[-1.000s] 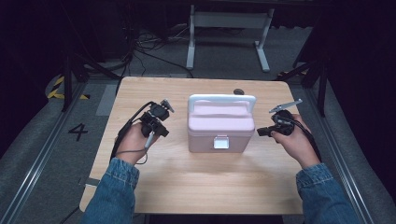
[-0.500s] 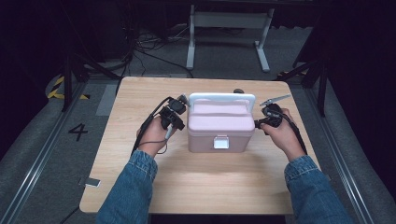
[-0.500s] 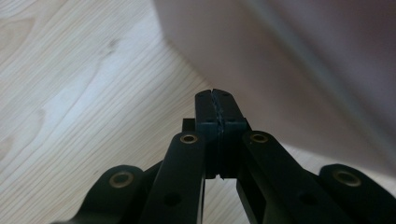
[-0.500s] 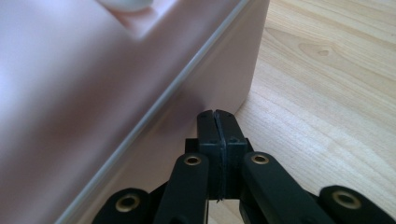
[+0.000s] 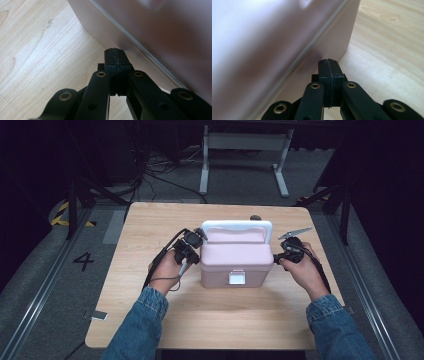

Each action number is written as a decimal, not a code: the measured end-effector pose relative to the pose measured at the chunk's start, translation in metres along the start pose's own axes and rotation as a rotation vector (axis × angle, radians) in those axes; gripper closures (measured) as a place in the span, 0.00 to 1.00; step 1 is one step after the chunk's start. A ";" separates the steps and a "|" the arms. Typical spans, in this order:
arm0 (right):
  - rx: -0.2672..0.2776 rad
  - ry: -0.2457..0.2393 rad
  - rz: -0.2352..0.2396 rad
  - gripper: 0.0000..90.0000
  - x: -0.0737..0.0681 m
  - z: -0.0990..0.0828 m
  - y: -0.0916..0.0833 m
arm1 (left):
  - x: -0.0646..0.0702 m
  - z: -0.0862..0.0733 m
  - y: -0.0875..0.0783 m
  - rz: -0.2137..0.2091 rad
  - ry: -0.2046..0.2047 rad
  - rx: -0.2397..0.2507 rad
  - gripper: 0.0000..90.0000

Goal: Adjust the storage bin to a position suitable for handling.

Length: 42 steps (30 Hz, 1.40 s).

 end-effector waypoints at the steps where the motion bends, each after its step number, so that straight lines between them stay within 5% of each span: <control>1: 0.000 0.000 0.000 1.00 0.000 0.000 0.000 | 0.000 0.000 0.000 0.000 0.000 0.000 1.00; 6: -0.007 -0.021 0.015 1.00 -0.015 -0.015 -0.010 | 0.010 -0.014 -0.003 -0.031 0.006 0.007 1.00; 18: -0.044 -0.074 0.030 1.00 -0.047 -0.049 -0.036 | 0.046 -0.049 -0.010 -0.027 0.067 0.004 1.00; 26: -0.046 -0.064 0.062 1.00 -0.064 -0.071 -0.049 | 0.066 -0.067 -0.014 -0.014 0.097 -0.006 1.00; 35: -0.035 -0.066 0.044 1.00 -0.066 -0.073 -0.051 | 0.071 -0.074 -0.016 -0.046 0.095 -0.012 1.00; 42: -0.012 -0.054 0.030 0.96 -0.058 -0.072 -0.058 | 0.062 -0.082 -0.032 -0.005 0.076 -0.012 0.98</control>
Point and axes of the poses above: each handheld gripper's, and its own axes: y roughly forward along the jaws, z roughly out of its top, x roughly to its right, the point moved 6 cm from there along y, roughly forward along the jaws, and after that the axes turned 5 degrees about -z, right-handed, at the moved point
